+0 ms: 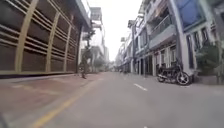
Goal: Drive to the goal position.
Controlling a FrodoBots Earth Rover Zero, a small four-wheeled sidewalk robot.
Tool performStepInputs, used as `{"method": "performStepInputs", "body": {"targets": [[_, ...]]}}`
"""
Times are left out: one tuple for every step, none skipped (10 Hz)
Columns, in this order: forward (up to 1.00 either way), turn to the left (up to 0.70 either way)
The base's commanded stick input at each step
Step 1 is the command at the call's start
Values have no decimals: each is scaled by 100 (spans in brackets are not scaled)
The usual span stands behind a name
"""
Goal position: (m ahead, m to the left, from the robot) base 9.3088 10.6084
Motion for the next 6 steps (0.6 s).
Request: {"method": "performStepInputs", "body": {"targets": [[85,0],[85,0],[85,0],[85,0],[85,0],[85,0]]}}
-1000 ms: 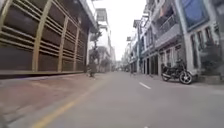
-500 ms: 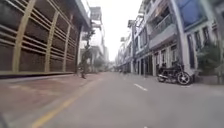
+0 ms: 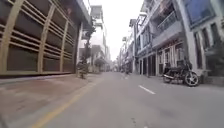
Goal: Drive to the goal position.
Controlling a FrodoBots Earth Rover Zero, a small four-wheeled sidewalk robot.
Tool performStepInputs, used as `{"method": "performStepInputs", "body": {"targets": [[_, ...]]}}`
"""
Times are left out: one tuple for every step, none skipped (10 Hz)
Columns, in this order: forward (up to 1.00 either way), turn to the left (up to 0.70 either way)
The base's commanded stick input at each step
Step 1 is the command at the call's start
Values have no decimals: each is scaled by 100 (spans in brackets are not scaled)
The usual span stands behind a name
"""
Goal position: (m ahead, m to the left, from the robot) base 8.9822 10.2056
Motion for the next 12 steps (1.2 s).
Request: {"method": "performStepInputs", "body": {"targets": [[85,0],[85,0],[85,0],[85,0],[85,0],[85,-13],[85,-34],[85,-34],[85,-34],[85,-34],[85,-34],[85,-34]]}}
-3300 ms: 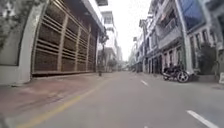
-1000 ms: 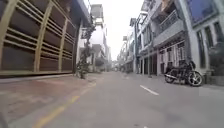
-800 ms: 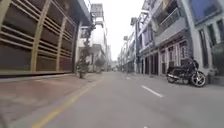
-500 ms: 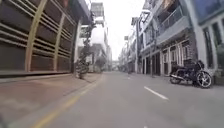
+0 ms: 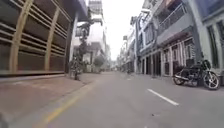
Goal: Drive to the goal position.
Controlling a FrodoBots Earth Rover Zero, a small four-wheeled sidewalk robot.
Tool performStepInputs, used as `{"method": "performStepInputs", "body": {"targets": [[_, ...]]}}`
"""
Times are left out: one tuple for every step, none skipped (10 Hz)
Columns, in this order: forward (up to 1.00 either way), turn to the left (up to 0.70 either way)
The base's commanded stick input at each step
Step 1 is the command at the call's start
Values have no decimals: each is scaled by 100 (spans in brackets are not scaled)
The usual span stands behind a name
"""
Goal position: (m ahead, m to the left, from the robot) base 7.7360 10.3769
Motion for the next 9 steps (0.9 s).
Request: {"method": "performStepInputs", "body": {"targets": [[85,-34],[85,-34],[85,-34],[85,-34],[85,-17],[85,-6],[85,0],[85,0],[85,0]]}}
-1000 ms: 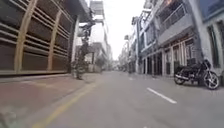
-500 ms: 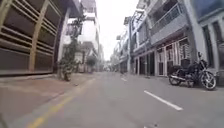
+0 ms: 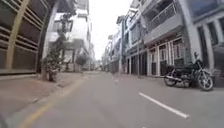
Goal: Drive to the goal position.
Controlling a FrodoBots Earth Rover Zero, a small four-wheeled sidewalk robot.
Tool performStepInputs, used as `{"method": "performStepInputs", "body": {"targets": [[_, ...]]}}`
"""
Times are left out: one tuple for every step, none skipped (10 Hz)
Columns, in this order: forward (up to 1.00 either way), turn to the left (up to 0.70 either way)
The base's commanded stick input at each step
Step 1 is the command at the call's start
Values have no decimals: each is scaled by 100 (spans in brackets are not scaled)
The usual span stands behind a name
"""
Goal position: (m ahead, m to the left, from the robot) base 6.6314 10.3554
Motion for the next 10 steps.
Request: {"method": "performStepInputs", "body": {"targets": [[85,0],[85,0],[85,0],[85,0],[85,0],[85,0],[85,0],[85,0],[85,0],[85,0]]}}
